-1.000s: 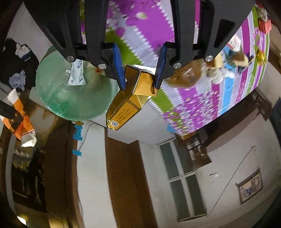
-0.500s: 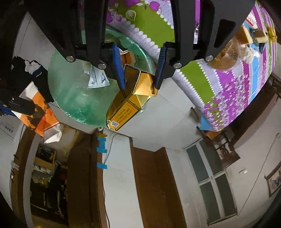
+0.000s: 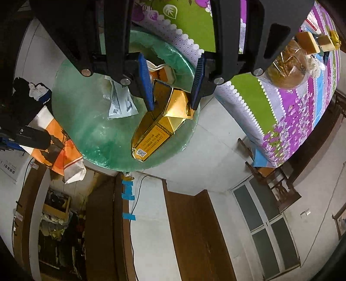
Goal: Collect trash
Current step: 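Open both tools to drop the gold box and packet into the bin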
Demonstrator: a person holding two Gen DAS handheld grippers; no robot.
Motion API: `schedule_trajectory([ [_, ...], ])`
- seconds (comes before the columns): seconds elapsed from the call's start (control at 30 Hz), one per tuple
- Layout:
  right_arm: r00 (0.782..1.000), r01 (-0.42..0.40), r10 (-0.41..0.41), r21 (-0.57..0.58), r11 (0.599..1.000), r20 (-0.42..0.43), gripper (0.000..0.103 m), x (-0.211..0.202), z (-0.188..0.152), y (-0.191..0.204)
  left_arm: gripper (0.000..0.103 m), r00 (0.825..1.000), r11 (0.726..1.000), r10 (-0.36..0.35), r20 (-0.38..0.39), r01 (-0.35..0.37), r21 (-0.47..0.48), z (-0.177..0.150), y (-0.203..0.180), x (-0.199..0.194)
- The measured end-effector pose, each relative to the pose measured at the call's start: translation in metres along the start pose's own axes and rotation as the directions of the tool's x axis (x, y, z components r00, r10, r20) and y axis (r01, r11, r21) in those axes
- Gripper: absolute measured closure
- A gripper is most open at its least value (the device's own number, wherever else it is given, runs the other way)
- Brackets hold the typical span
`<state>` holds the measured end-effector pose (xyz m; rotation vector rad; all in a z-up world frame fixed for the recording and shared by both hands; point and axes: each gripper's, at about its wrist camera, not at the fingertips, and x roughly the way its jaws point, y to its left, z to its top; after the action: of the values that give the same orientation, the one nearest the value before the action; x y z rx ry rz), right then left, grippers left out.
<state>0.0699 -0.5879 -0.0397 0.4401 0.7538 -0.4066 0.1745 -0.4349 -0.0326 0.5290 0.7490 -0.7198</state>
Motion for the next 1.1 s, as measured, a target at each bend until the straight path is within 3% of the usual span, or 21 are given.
schedule_trajectory([
  [0.37, 1.000, -0.003, 0.003, 0.007, 1.000, -0.006, 0.081, 0.016, -0.002, 0.004, 0.069, 1.000, 1.000, 0.012, -0.007, -0.012, 0.002, 0.001, -0.003, 0.007],
  [0.43, 1.000, 0.003, -0.003, -0.008, 1.000, -0.006, 0.074, 0.019, -0.003, 0.007, 0.067, 1.000, 1.000, 0.017, -0.006, -0.017, 0.001, 0.002, -0.002, 0.007],
  [0.53, 0.999, 0.033, -0.033, -0.021, 0.999, 0.010, 0.064, 0.020, -0.006, 0.008, 0.033, 1.000, 1.000, 0.027, -0.007, -0.027, -0.008, 0.002, -0.001, 0.007],
  [1.1, 0.998, 0.062, -0.062, 0.003, 0.998, 0.014, 0.064, 0.013, -0.017, -0.011, 0.033, 0.999, 0.999, 0.046, 0.013, -0.046, -0.004, -0.003, 0.001, 0.000],
])
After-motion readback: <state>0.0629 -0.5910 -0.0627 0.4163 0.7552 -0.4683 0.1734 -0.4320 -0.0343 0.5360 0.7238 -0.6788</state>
